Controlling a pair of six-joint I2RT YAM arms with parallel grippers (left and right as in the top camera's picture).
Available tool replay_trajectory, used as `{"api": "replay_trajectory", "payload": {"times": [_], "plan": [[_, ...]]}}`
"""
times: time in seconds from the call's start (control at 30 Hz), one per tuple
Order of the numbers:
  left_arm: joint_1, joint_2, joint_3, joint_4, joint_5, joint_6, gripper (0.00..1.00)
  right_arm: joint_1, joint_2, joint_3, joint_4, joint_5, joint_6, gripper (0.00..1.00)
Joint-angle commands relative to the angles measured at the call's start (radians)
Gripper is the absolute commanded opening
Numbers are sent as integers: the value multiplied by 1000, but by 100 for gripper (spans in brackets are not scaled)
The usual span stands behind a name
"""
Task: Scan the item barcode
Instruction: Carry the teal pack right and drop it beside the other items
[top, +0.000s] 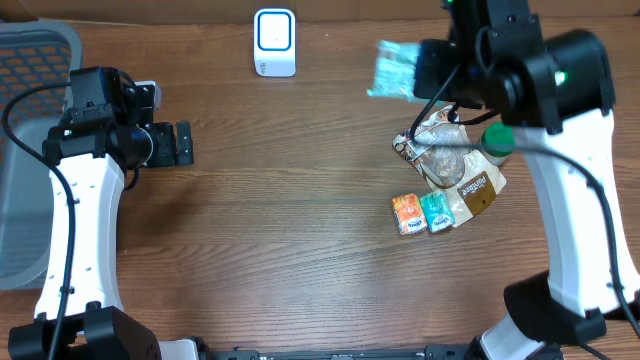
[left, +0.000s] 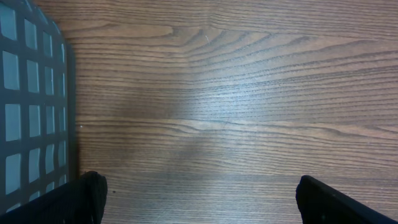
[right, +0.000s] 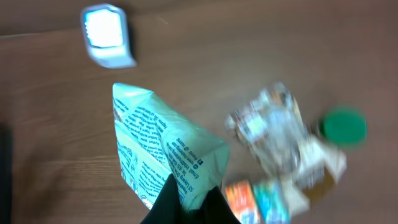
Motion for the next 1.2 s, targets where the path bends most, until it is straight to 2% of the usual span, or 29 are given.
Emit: {"api": "replay_trajectory", "payload": {"times": [0.0, 0.13, 0.4, 0.5, 0.63, 0.83, 1.17], "plan": [[-1, 0, 7, 1, 15, 26, 100, -58, 23, -59, -16, -32, 180, 4], [-1, 0, 7, 1, 15, 26, 99, -102, 23, -211, 24, -32, 206, 4], [-1, 0, 7, 1, 15, 26, 99, -154, 23, -582, 233, -32, 232, 4], [-1, 0, 7, 1, 15, 26, 100, -162, 23, -681, 304, -32, 231, 10], [-1, 0, 7, 1, 15, 26, 100, -166, 23, -794, 387, -29, 231, 11], [-1, 0, 7, 1, 15, 26, 99, -166, 23, -880, 438, -7, 231, 19], [-1, 0, 7, 1, 15, 26, 100, -167, 11, -802, 358, 25, 158, 33]]}}
